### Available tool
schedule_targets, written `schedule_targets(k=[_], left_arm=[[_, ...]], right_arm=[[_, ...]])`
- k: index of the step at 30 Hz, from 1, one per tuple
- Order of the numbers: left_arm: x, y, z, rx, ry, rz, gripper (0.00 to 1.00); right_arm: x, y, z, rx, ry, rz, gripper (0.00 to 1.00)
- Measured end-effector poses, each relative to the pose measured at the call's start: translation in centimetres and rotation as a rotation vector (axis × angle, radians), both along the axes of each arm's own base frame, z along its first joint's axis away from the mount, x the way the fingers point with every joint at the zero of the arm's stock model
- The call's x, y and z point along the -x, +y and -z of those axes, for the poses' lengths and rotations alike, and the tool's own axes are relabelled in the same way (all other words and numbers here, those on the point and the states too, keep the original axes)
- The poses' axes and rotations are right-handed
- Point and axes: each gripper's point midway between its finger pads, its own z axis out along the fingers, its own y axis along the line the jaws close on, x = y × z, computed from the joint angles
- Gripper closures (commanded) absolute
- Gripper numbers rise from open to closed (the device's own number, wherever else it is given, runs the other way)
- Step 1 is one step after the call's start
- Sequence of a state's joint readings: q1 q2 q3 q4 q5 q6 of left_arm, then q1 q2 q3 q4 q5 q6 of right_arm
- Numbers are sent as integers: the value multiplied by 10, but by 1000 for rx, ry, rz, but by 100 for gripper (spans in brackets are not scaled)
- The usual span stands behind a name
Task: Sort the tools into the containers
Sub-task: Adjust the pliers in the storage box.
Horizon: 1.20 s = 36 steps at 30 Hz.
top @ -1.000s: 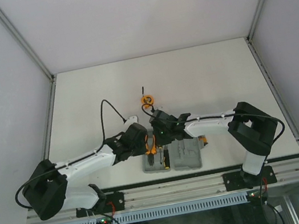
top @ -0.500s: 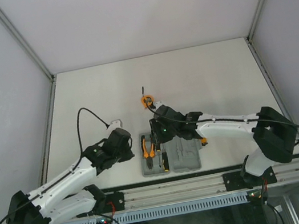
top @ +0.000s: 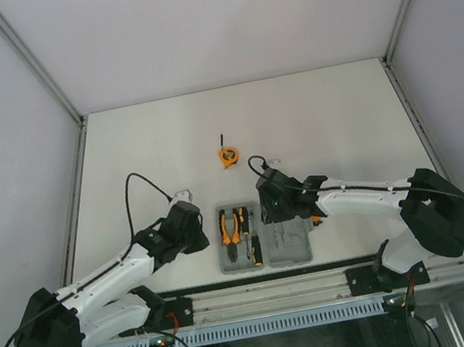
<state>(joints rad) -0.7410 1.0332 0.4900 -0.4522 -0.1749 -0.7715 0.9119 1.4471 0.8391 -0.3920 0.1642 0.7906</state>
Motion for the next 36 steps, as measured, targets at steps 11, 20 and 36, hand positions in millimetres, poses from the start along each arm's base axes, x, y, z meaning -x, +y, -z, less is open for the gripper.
schedule_targets(k=[11,20,36], left_arm=[[-2,-9,7,19,14,20,88],[6,-9,23,18,56,31,89],[-4,17,-3,-25,-70,-52,83]], right_arm=[[-2,21,26,-88,100,-21,87],[-22,32,27,-110,90,-51,82],[-45,-6,-65,-60,-226,-5,59]])
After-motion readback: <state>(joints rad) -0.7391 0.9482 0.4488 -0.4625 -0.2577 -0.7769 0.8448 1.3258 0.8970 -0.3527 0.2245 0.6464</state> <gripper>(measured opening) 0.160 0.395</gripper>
